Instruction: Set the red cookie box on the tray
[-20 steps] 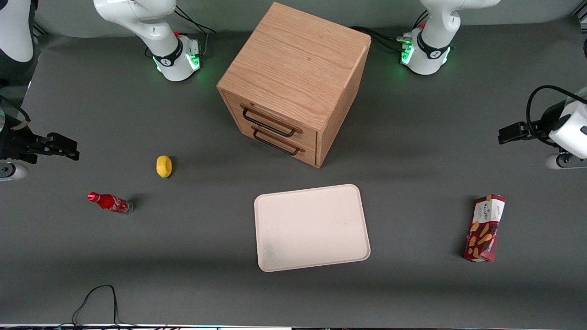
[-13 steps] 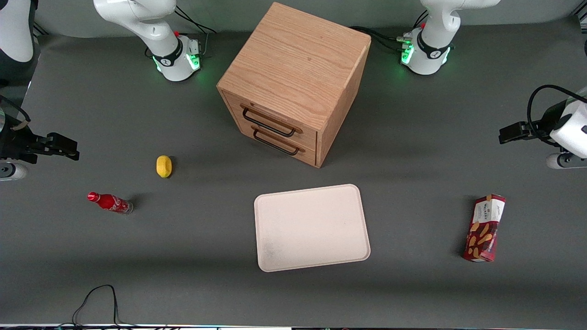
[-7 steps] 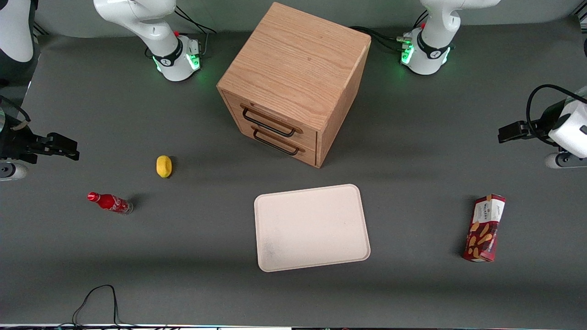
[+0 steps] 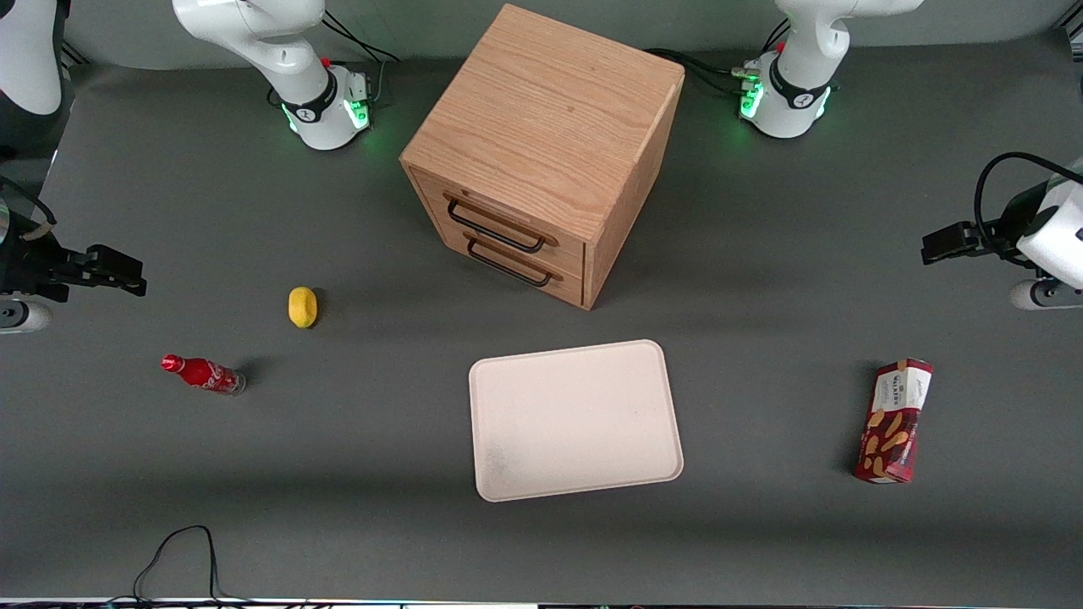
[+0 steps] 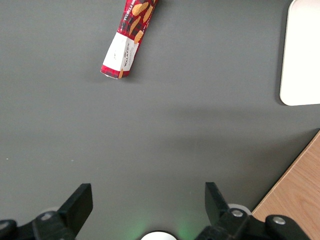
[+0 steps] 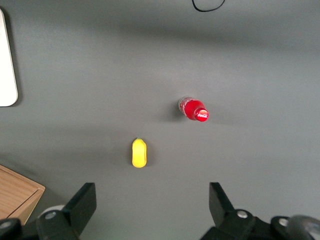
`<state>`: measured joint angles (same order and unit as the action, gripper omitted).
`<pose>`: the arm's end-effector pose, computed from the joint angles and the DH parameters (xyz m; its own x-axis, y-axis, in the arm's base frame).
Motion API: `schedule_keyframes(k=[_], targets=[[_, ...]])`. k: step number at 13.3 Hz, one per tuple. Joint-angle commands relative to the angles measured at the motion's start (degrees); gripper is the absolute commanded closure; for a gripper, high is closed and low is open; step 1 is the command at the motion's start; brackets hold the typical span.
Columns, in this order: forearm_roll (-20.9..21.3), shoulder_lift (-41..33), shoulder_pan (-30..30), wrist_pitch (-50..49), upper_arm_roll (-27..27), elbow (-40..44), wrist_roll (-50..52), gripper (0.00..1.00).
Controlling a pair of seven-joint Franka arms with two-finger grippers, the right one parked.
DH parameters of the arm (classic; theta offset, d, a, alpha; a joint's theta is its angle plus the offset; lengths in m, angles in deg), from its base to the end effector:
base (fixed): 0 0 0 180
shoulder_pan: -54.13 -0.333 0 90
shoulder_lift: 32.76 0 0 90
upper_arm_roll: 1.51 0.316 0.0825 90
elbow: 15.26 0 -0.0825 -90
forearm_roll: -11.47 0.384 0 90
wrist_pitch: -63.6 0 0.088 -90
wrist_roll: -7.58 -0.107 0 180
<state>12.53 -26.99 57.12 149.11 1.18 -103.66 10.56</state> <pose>0.5737 -0.0022 0.5745 0.9876 0.0487 -0.1490 0.0446 -0.9985 -0.0310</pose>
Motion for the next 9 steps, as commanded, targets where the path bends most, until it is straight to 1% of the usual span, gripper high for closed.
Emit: schedule_keyframes(k=[1, 2, 3, 5, 6, 8, 9], targets=[[0.1, 0.1, 0.3, -2.3, 0.5, 1.8, -1.2, 0.00], [0.1, 0.4, 0.1, -2.4, 0.6, 2.6, -4.0, 0.00], [0.1, 1.6, 0.1, -2.5, 0.8, 4.3, -9.0, 0.00], [0.9, 4.9, -0.9, -2.9, 1.8, 9.1, -17.7, 0.00], [1.6, 7.3, -2.4, -3.0, 1.8, 11.4, -23.5, 0.00], [1.5, 12.3, -6.4, -3.0, 1.7, 17.4, -36.0, 0.00], [1.5, 13.9, -7.1, -3.0, 1.7, 19.2, -37.6, 0.00]])
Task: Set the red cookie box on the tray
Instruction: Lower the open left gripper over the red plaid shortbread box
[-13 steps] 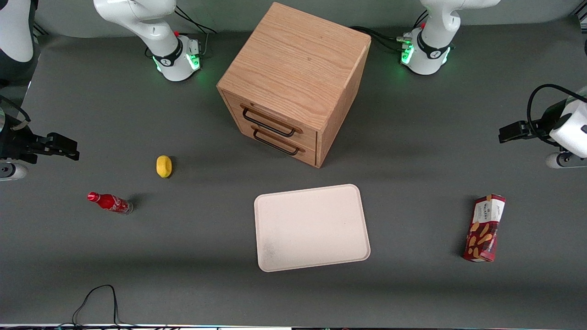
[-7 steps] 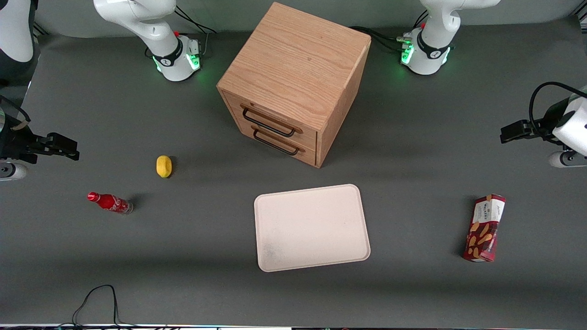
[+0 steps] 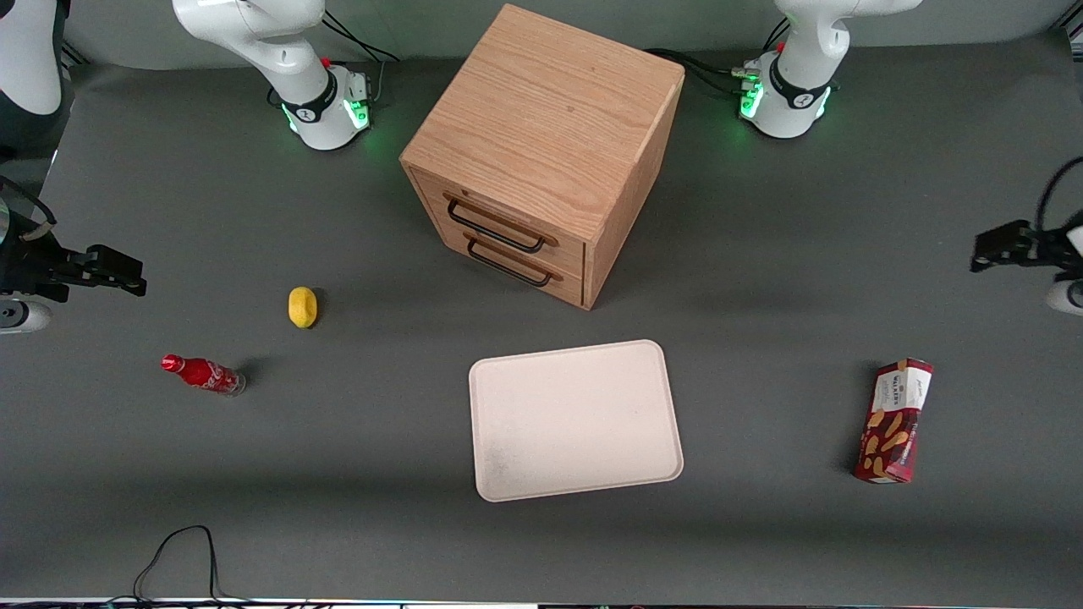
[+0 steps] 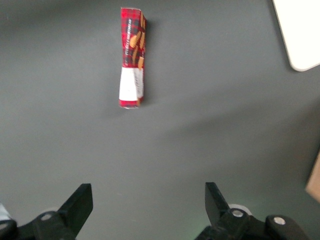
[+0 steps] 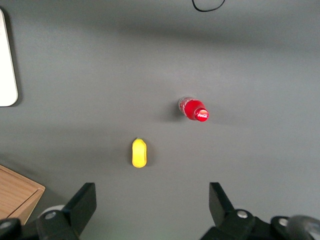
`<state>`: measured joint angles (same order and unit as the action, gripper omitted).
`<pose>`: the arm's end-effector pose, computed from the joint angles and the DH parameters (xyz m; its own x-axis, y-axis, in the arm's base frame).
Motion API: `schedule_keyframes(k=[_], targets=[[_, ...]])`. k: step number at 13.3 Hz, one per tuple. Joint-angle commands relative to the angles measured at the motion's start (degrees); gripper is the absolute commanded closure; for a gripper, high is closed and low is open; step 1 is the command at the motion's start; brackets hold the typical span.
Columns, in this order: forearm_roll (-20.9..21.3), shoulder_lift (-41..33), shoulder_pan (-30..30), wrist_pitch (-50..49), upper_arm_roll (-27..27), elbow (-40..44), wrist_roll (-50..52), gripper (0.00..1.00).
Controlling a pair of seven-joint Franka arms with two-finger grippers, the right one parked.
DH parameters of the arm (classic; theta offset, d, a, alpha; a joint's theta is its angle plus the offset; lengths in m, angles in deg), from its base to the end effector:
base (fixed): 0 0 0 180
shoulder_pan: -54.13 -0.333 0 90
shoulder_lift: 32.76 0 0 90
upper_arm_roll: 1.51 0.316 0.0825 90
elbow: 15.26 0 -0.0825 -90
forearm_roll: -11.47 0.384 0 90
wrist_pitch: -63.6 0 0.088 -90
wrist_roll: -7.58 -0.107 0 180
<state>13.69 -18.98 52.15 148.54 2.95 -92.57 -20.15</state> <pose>0.6130 0.0677 0.5802 0.9250 -0.3603 -0.1207 -0.3630 -0.9318 -0.0012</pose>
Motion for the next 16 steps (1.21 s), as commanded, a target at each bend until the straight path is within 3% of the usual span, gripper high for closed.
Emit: schedule_keyframes(k=[1, 8, 16], targets=[[0.3, 6.2, -2.1, -2.4, -0.2, 8.4, -6.7, 0.00], [-0.3, 13.1, -1.4, 1.2, -0.5, 8.3, -6.8, 0.00], [-1.0, 29.0, -0.5, 22.0, -0.5, 7.4, -7.1, 0.00]])
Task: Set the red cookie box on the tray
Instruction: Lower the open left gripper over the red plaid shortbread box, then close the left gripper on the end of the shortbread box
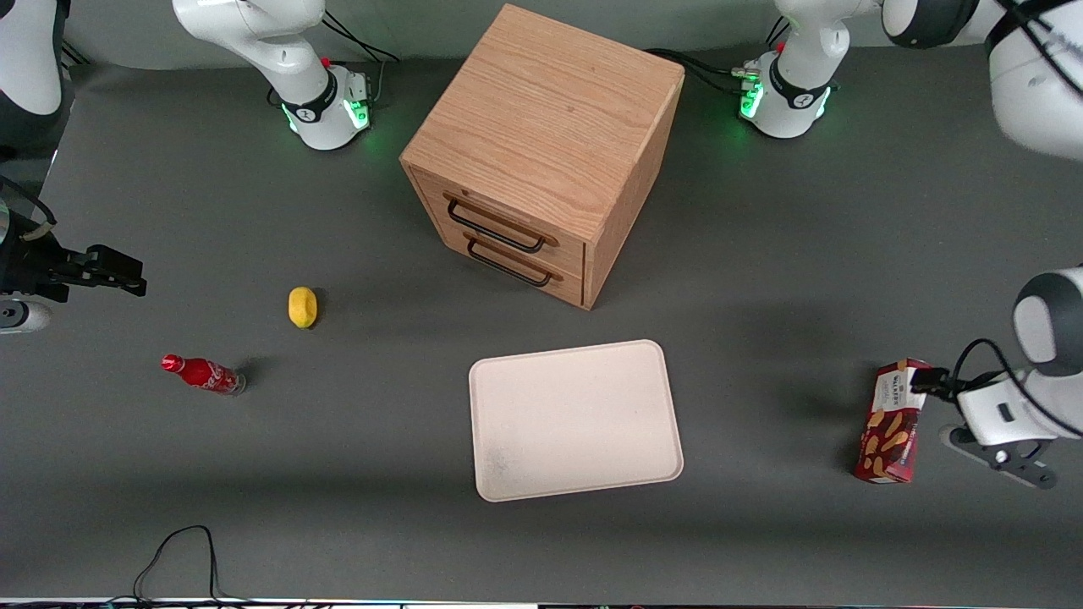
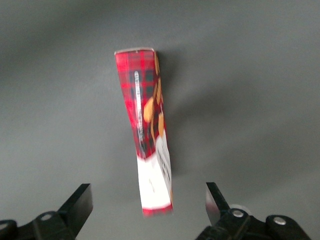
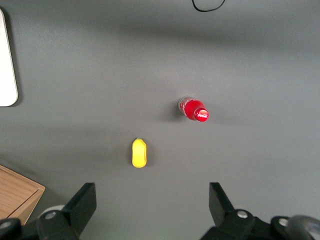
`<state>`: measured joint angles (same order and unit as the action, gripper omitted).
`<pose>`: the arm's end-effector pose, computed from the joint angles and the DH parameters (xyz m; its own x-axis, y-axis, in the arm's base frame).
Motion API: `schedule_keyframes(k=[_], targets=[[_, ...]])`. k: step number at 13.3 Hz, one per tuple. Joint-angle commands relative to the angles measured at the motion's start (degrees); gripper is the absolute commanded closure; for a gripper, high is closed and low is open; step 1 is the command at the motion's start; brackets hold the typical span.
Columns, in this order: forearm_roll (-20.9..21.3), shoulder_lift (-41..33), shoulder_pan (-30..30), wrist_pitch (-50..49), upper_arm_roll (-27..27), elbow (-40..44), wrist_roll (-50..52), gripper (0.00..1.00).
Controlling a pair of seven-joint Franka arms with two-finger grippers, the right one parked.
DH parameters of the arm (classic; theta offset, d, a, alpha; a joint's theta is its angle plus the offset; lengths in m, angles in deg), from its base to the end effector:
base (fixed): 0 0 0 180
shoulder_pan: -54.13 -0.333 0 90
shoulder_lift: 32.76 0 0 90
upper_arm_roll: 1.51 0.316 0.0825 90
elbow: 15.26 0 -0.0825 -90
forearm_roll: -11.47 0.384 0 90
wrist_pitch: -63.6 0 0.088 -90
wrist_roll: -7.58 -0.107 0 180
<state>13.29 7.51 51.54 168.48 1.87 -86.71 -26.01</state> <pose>0.7259 0.0680 0.3394 0.8673 -0.4788 -0.1362 -0.4821 -0.8761 0.0093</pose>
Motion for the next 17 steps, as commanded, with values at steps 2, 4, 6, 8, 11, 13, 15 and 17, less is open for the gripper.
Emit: schedule_keyframes(k=[2, 4, 6, 8, 11, 13, 15, 17], targets=[[-1.6, 2.9, 0.2, 5.8, 0.5, -0.3, -1.0, 0.00], [-1.6, 4.0, 0.0, 8.5, 0.5, -1.1, -1.1, 0.00], [-1.6, 5.8, -0.4, 10.4, 0.5, -1.7, -1.4, 0.00], [-2.5, 6.3, -0.4, 12.4, 0.4, -4.0, -1.3, 0.00], [-3.1, 6.3, -0.4, 13.6, 0.5, -5.5, -1.3, 0.00], [-3.1, 6.3, -0.4, 13.7, 0.4, -5.6, -1.3, 0.01], [-3.1, 6.3, -0.4, 13.6, 0.4, -5.6, -1.3, 0.03], [-3.1, 6.2, -0.4, 13.1, 0.4, -5.6, -1.2, 0.67]])
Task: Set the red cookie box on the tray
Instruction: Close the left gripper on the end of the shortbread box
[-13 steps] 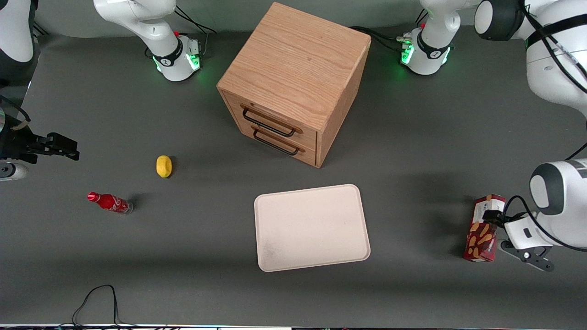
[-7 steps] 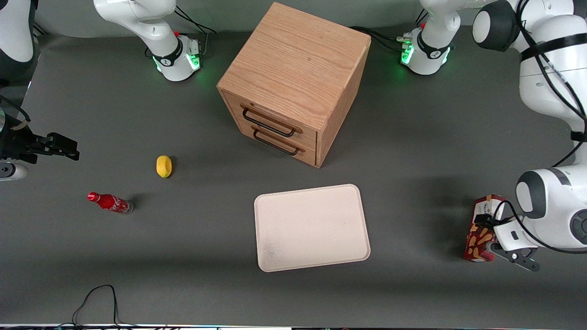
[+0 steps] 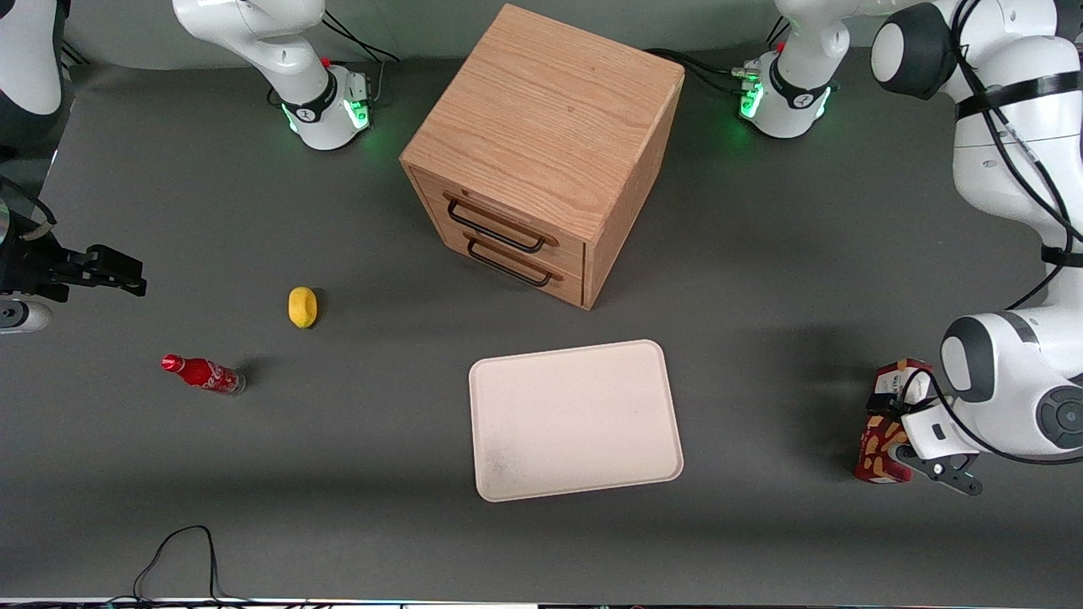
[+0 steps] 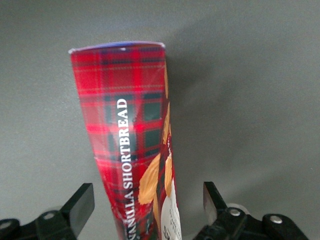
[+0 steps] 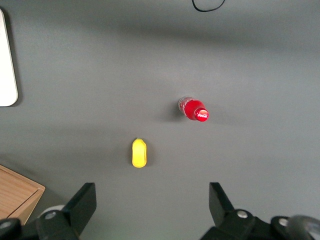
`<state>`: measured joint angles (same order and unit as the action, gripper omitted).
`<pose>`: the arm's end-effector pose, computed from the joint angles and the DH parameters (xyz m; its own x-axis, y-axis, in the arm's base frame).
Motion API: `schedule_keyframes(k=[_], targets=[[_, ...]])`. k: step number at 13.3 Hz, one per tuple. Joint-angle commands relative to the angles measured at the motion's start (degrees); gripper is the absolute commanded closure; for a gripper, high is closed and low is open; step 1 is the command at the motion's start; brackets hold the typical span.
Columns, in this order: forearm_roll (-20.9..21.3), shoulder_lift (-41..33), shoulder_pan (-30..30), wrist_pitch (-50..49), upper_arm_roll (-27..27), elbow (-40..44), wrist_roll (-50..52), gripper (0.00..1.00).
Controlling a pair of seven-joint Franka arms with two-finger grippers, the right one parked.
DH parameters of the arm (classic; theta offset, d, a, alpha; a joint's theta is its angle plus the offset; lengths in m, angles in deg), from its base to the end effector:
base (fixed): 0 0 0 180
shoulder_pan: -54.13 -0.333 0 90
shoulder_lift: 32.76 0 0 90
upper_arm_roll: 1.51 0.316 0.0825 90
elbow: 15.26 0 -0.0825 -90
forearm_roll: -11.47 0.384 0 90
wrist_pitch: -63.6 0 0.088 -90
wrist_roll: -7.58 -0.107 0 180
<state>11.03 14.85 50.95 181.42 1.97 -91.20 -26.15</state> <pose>0.7278 0.0748 0.2271 0.8789 -0.4657 -0.1034 -0.4660 -0.8845 0.0228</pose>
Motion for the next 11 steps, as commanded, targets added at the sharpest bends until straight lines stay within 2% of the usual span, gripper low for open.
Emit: schedule_keyframes(k=[1, 11], targets=[[-0.9, -1.1, 0.3, 0.0, 0.4, -1.1, -1.0, 1.00], [-0.9, -2.0, 0.6, -1.4, 0.4, -1.1, -1.3, 1.00]])
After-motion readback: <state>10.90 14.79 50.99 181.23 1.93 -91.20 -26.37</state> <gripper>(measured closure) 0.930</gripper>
